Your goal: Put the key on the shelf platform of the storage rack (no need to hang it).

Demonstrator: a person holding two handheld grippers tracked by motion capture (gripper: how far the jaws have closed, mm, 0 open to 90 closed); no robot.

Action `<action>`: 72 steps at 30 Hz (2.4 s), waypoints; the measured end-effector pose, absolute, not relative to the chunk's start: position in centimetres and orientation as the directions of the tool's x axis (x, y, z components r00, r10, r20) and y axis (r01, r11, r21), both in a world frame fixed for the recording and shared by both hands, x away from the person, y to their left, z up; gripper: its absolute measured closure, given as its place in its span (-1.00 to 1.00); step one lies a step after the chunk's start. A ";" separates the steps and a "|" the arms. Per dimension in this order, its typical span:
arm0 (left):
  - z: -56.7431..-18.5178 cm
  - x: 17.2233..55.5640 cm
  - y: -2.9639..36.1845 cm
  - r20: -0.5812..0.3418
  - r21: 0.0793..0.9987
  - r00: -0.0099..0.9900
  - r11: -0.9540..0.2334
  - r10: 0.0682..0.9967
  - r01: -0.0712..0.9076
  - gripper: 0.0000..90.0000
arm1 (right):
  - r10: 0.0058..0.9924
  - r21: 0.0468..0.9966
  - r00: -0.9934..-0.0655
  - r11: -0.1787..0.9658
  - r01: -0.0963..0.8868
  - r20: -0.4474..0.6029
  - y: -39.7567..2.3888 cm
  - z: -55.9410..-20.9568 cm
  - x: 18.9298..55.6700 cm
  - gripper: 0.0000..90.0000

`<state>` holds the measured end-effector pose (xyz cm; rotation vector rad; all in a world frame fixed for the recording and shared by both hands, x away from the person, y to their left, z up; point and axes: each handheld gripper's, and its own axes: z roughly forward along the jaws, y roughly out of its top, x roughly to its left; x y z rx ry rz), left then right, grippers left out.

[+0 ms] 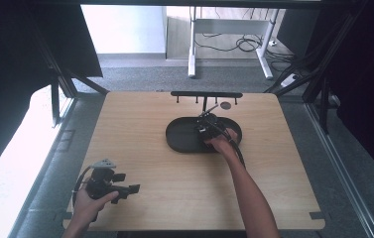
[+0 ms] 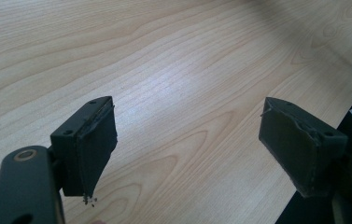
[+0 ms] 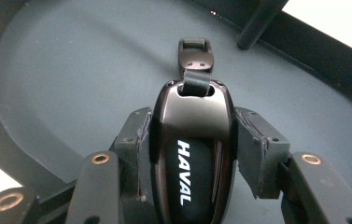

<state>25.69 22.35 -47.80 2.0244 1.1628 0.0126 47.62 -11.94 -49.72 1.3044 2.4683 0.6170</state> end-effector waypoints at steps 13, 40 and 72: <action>-47.8 25.7 22.4 -0.351 0.631 0.581 -0.273 0.735 0.726 -0.57 | 0.835 0.459 -0.547 0.509 0.728 -0.058 -12.0 -50.9 48.0 0.08; -47.7 25.6 22.2 -0.347 0.633 0.584 -0.277 0.734 0.723 -0.57 | 0.773 0.573 -0.628 0.557 0.601 -0.093 -12.6 -45.8 42.8 -0.16; -47.8 25.7 22.0 -0.346 0.628 0.586 -0.283 0.733 0.725 -0.57 | 0.755 0.670 -0.654 0.507 0.543 -0.041 -18.8 -48.5 32.4 -0.19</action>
